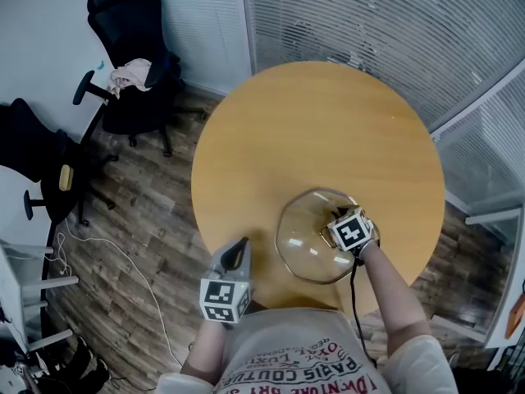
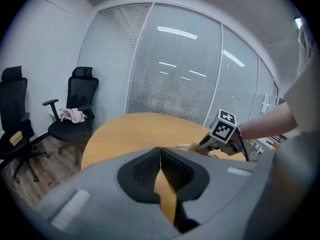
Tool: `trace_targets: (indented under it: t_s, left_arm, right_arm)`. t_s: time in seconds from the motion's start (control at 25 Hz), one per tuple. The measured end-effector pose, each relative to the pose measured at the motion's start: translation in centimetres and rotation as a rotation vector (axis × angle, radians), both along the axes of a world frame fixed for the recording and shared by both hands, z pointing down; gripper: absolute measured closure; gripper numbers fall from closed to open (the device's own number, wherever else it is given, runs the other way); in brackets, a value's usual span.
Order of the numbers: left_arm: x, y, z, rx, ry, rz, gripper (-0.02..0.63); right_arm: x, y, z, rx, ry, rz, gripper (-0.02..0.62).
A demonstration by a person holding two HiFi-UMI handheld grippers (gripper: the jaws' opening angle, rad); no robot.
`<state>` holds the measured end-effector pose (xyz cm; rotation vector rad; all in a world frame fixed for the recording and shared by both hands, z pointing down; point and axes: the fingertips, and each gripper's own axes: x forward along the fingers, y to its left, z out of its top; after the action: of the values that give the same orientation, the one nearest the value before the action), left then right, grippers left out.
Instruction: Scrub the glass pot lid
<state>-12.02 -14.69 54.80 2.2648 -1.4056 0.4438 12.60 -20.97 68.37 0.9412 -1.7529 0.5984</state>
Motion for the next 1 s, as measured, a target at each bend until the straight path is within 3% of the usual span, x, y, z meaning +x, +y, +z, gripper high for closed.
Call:
trace_targets:
  t_s: [0.2, 0.72, 1.0]
  left_arm:
    - [-0.8, -0.7, -1.1, 0.031, 0.007, -0.02, 0.598]
    - [-3.4, -0.3, -3.2, 0.091, 0.028, -0.036, 0.598]
    - [-4.3, 0.4, -3.1, 0.102, 0.031, -0.036, 0.598]
  right_arm:
    - [-2.6, -1.2, -0.4, 0.02, 0.016, -0.087, 0.531]
    - [-9.5, 0.8, -0.8, -0.037, 0.014, -0.317, 0.531]
    - [-11.4, 2.9, -0.7, -0.042, 0.086, -0.494, 0.531]
